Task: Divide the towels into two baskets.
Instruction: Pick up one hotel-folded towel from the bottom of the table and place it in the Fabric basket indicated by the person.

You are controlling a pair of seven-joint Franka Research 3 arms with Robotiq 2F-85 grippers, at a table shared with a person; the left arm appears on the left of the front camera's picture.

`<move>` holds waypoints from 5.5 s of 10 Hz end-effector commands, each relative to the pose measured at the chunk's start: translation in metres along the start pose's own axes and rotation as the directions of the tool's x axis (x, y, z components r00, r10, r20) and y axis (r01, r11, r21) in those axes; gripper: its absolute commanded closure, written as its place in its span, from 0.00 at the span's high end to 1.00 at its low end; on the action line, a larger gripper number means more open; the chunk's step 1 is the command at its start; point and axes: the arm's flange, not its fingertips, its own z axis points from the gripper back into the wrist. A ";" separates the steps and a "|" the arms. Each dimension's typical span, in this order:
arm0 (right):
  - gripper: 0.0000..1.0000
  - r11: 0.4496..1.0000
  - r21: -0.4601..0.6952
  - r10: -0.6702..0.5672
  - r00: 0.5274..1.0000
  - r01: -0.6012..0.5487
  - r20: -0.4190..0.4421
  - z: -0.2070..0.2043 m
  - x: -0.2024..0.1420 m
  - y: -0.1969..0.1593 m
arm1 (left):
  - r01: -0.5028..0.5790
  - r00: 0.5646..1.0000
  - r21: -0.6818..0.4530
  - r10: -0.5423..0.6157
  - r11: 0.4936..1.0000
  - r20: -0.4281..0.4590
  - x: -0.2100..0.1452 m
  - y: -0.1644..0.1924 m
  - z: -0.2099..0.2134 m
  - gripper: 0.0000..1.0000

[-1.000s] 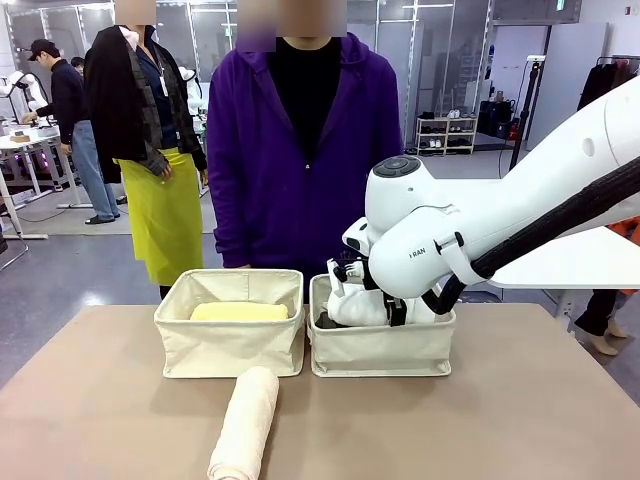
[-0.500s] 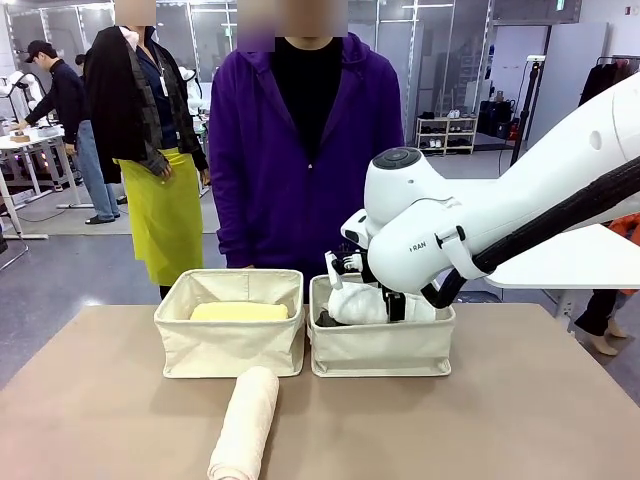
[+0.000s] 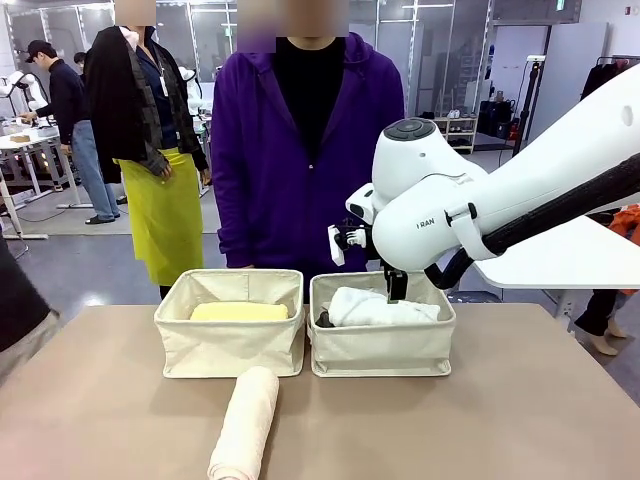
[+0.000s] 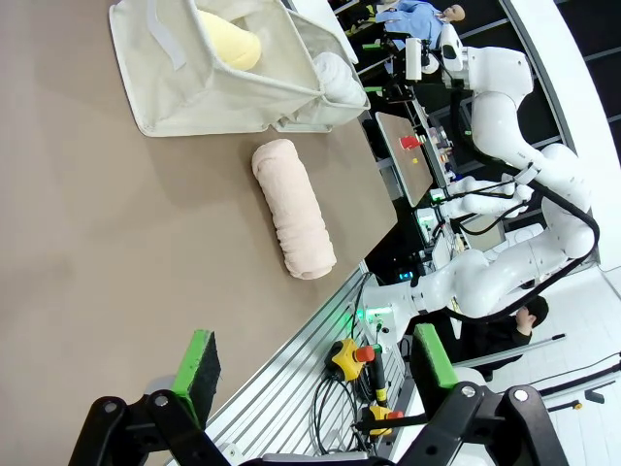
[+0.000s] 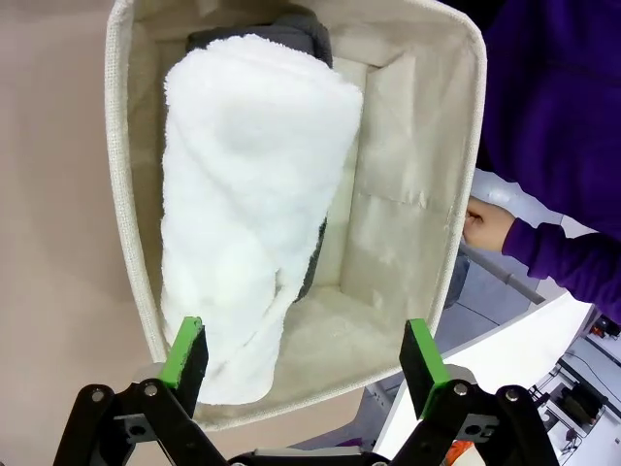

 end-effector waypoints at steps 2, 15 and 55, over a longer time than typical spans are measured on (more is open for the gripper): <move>1.00 1.000 0.003 0.009 1.000 -0.009 -0.003 -0.004 0.002 0.001 | 0.006 1.000 -0.003 -0.006 1.000 0.000 -0.002 -0.003 0.001 1.00; 1.00 0.977 0.116 -0.189 0.977 0.177 0.102 0.078 -0.058 0.039 | 0.006 1.000 -0.003 -0.006 1.000 0.000 -0.002 -0.003 0.001 1.00; 1.00 0.011 0.943 -0.991 -0.119 0.333 0.054 0.036 -0.468 0.301 | -0.070 0.925 0.363 0.196 0.929 -0.325 0.011 -0.077 -0.343 1.00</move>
